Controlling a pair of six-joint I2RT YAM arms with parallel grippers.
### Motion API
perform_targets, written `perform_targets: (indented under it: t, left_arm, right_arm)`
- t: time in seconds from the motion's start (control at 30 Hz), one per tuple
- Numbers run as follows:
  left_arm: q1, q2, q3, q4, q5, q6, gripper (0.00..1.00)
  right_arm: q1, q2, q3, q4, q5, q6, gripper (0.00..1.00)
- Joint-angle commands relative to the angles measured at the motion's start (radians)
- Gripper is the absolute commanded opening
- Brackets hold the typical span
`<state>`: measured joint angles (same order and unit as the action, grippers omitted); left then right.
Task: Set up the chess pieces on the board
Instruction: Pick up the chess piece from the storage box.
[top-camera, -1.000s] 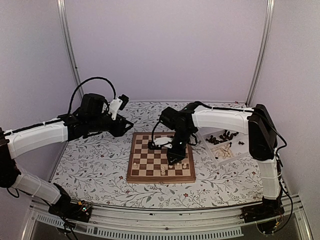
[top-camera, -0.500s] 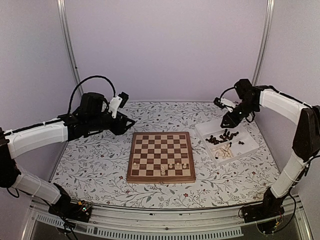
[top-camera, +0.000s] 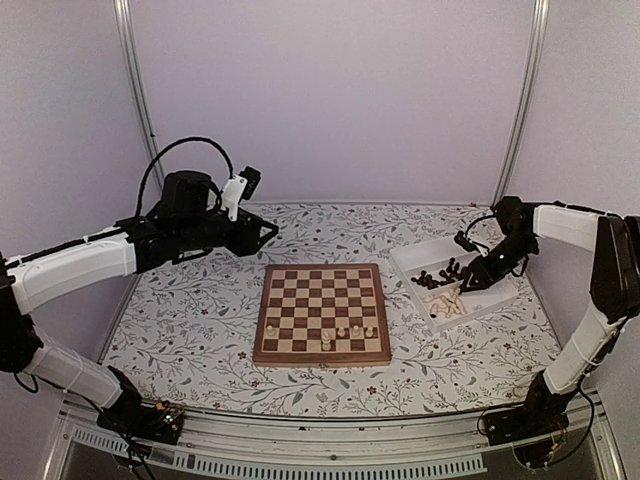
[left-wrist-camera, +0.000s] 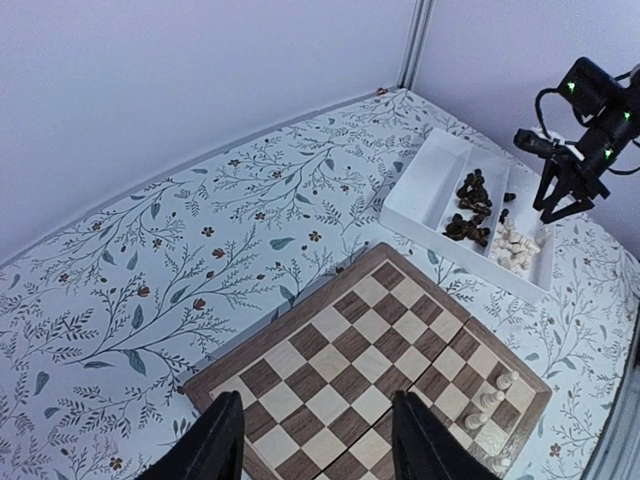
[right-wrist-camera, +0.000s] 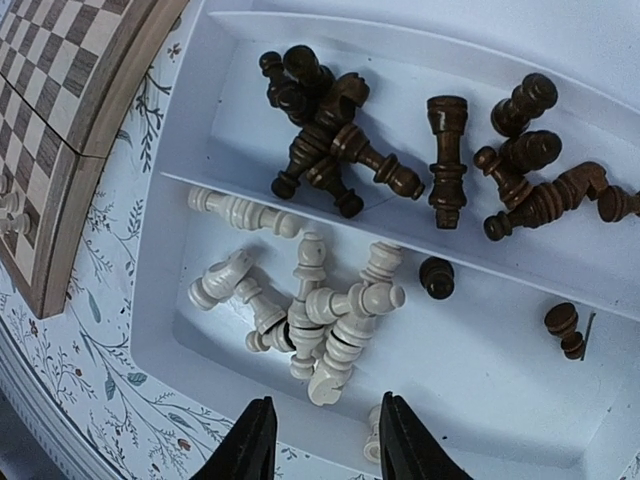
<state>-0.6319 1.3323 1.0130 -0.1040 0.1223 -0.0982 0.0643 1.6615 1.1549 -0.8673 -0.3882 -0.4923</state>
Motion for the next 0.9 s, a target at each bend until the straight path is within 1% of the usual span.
perform_targets:
  t: [0.0,0.07,0.13,0.53,0.67,0.77,0.87]
  left_arm:
    - [-0.009,0.043,0.048,-0.036,-0.008,-0.002,0.52]
    - [-0.009,0.058,0.058,-0.036,-0.005,0.000,0.52]
    - [-0.009,0.071,0.069,-0.038,-0.003,0.003,0.52]
    - [-0.010,0.102,0.102,-0.065,-0.006,0.027,0.52]
    - [-0.009,0.105,0.101,-0.065,-0.007,0.032,0.52]
    - [-0.009,0.107,0.099,-0.067,-0.008,0.035,0.52]
    - [-0.009,0.104,0.098,-0.070,-0.009,0.038,0.52]
  right_arm:
    - [-0.002,-0.005,-0.042,-0.050,0.064,-0.022,0.39]
    - [-0.002,0.002,-0.049,-0.057,0.088,-0.030,0.43]
    - [-0.001,0.013,-0.049,-0.053,0.114,-0.033,0.44]
    - [-0.001,0.048,-0.052,-0.049,0.214,-0.035,0.43]
    - [-0.001,0.060,-0.048,-0.051,0.229,-0.030,0.40]
    - [-0.002,0.080,-0.045,-0.054,0.227,-0.027,0.34]
    - [-0.002,0.093,-0.038,-0.059,0.226,-0.025,0.32]
